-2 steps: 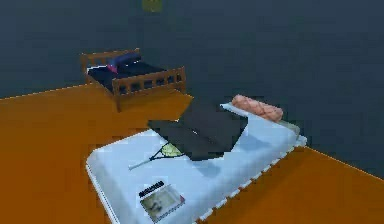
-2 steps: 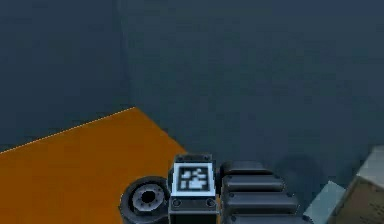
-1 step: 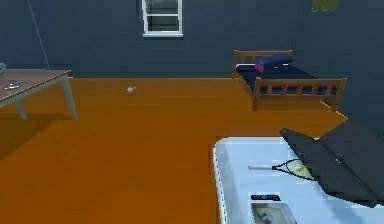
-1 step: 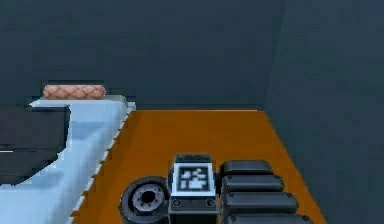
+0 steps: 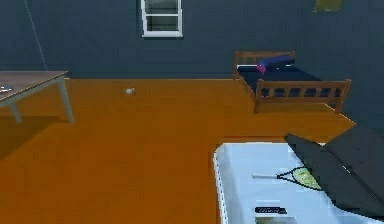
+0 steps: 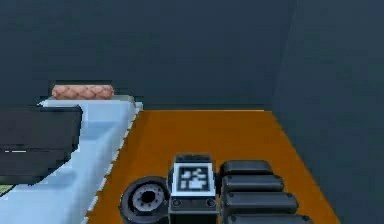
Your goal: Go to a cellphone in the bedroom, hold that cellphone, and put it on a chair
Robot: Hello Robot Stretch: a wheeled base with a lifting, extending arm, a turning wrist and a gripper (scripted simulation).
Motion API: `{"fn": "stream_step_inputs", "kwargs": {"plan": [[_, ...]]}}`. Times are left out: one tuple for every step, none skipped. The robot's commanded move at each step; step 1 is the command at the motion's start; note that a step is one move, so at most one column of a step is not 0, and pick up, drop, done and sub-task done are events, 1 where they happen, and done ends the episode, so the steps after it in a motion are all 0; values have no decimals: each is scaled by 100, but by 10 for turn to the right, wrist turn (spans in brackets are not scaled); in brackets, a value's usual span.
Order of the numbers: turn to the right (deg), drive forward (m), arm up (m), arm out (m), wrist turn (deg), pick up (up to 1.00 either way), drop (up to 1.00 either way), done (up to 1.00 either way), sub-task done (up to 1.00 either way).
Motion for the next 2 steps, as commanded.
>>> {"fn": "stream_step_inputs", "kwargs": {"plan": [[-330,0,0,0,0,0,0,0,0],[0,20,0,0,0,0,0,0,0]]}}
